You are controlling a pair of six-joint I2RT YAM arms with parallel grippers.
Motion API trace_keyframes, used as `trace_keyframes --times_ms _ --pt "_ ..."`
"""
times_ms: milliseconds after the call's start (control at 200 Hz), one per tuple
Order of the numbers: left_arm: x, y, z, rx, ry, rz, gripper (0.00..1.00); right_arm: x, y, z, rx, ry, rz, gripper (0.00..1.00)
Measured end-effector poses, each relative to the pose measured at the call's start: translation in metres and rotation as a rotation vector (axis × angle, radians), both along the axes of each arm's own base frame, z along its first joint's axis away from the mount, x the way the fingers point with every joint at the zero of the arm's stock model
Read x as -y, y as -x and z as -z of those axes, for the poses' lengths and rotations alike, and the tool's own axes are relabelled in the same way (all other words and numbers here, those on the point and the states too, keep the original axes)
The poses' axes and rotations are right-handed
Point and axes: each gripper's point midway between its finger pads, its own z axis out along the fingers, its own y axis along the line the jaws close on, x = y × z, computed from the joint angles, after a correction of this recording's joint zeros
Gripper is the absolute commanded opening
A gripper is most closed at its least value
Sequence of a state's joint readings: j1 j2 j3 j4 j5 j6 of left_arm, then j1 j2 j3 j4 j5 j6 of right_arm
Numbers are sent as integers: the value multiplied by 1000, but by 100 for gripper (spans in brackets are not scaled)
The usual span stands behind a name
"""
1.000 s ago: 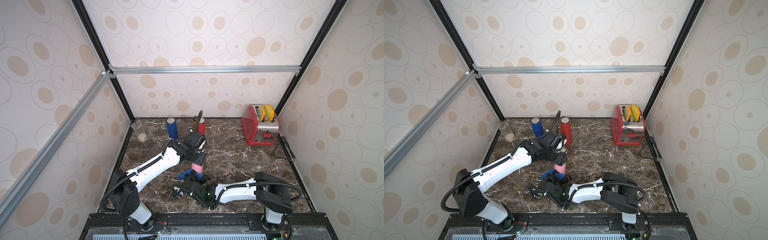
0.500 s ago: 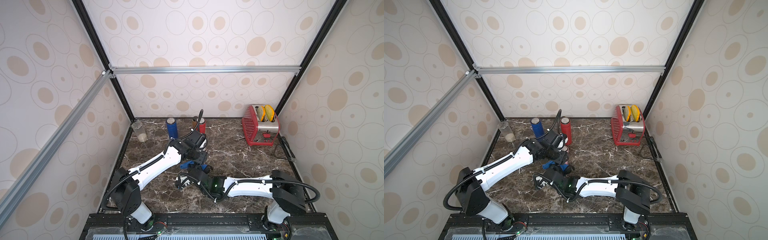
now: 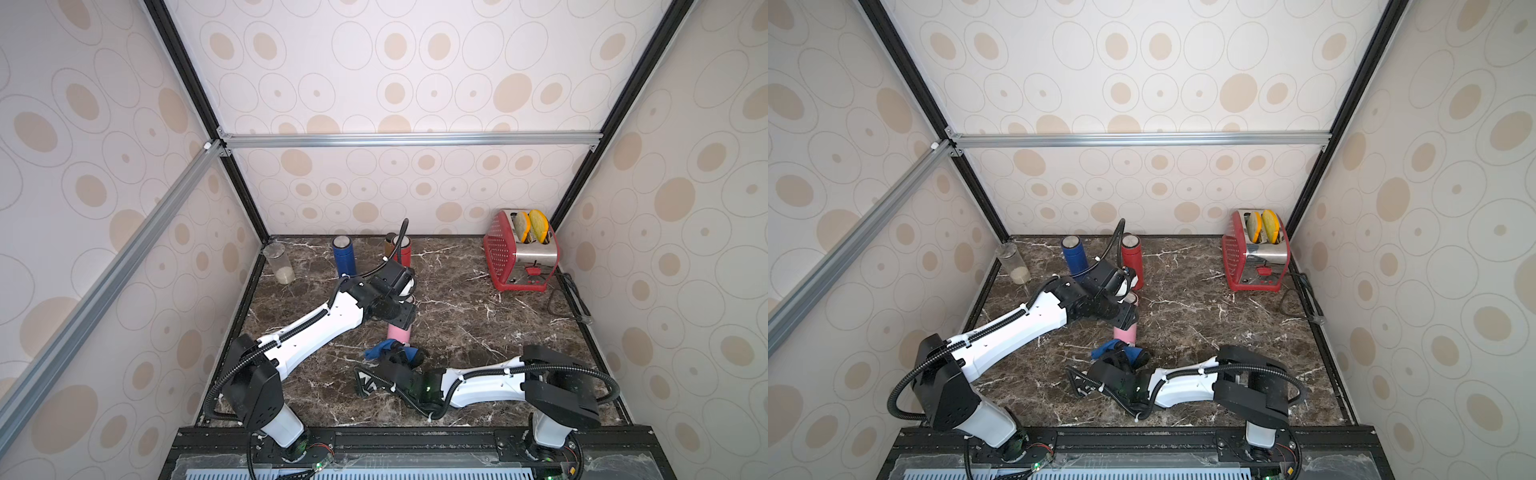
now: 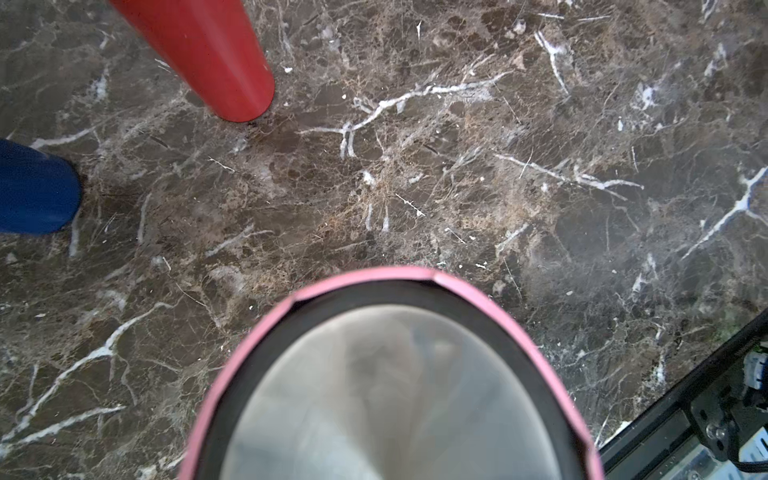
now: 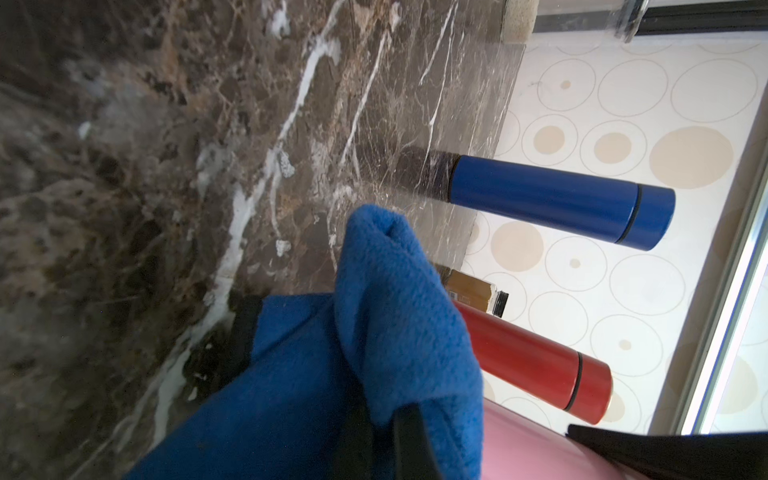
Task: Wipe the surface of the thermos
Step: Wipe the dirt from the surface of the thermos.
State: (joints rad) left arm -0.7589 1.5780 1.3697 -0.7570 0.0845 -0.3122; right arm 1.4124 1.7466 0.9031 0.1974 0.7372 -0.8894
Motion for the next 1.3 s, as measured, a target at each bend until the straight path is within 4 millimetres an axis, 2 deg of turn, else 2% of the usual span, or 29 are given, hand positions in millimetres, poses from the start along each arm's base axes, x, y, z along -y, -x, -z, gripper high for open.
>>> trace_keyframes --times_ms 125,356,596,1001,1117,1247,1302 --pt "0 1 -2 -4 6 6 52 17 -2 -5 8 -4 39 0" --pt "-4 5 -4 -11 -4 14 54 46 -12 -27 32 -42 138 0" --pt "-16 15 -6 -31 -30 22 55 72 -27 -28 57 -27 240 0" --pt "-31 39 -4 -78 -52 53 51 69 -31 -42 95 -67 254 0" --pt "-35 45 -4 -49 -26 66 49 77 -28 -63 69 -171 283 0" --pt "-33 44 -9 37 45 89 42 97 -14 -84 -10 -283 286 0" --pt "-33 48 -5 63 65 113 40 104 -13 -96 -47 -366 311 0"
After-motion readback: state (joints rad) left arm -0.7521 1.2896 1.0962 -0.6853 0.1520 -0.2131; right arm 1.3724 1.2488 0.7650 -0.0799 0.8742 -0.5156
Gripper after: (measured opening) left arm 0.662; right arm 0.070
